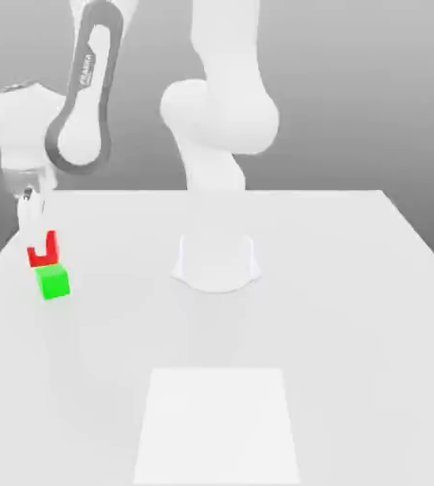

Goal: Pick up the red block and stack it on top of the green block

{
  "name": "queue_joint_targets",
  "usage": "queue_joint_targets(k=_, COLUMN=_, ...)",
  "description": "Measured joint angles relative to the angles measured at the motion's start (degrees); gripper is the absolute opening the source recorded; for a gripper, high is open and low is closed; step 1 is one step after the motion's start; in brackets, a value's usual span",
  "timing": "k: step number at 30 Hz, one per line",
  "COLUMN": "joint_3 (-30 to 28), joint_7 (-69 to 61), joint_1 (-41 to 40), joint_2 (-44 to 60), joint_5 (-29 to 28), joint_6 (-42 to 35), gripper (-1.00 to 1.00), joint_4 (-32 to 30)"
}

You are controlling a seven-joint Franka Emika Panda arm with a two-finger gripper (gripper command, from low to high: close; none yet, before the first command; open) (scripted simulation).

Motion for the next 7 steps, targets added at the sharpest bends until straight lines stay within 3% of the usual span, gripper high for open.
queue_joint_targets(k=7, joint_3=0.3, joint_7=-5.7, joint_1=2.1, joint_2=5.0, joint_5=8.1, joint_6=4.0, gripper=-1.0, joint_4=0.0)
